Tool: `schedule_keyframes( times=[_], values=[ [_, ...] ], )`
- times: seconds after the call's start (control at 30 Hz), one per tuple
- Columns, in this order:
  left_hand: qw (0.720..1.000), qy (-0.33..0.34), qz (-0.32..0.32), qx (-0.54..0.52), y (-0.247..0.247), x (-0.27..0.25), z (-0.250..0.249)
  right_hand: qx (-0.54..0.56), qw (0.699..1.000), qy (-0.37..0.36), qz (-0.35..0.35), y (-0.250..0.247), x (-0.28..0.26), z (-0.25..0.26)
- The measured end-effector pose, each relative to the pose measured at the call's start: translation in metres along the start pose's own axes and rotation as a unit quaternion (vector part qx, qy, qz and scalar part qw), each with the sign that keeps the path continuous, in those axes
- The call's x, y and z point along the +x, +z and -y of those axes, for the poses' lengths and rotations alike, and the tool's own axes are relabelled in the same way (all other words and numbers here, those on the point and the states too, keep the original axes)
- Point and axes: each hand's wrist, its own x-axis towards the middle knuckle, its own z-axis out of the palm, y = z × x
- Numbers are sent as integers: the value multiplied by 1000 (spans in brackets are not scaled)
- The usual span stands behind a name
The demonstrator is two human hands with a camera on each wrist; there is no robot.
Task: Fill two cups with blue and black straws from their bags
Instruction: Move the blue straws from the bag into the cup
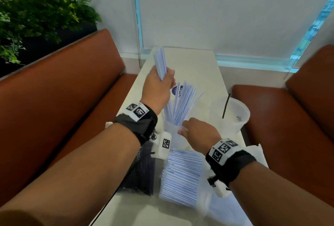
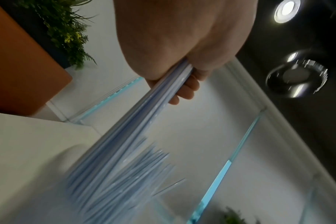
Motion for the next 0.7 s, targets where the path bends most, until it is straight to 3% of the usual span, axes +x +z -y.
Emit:
schedule_keyframes(
  times=[0.27,0.43,0.53,0.6,0.67,0.7],
  values=[
    [965,-55,107,232,11,11,70,-16,997,-43,-68,25,6,-10],
    [924,-105,248,270,21,14,82,-20,997,-46,-58,21,7,-11],
    [931,-138,238,238,11,16,84,-16,998,-39,-35,13,8,-11],
    [943,-145,198,223,1,15,83,-8,999,-38,-6,5,8,-11],
    [962,-99,132,220,-11,6,75,30,999,-37,-15,-4,2,-12],
    [966,-51,106,230,-17,-1,69,52,997,-33,-54,-7,-3,-13]
  ],
)
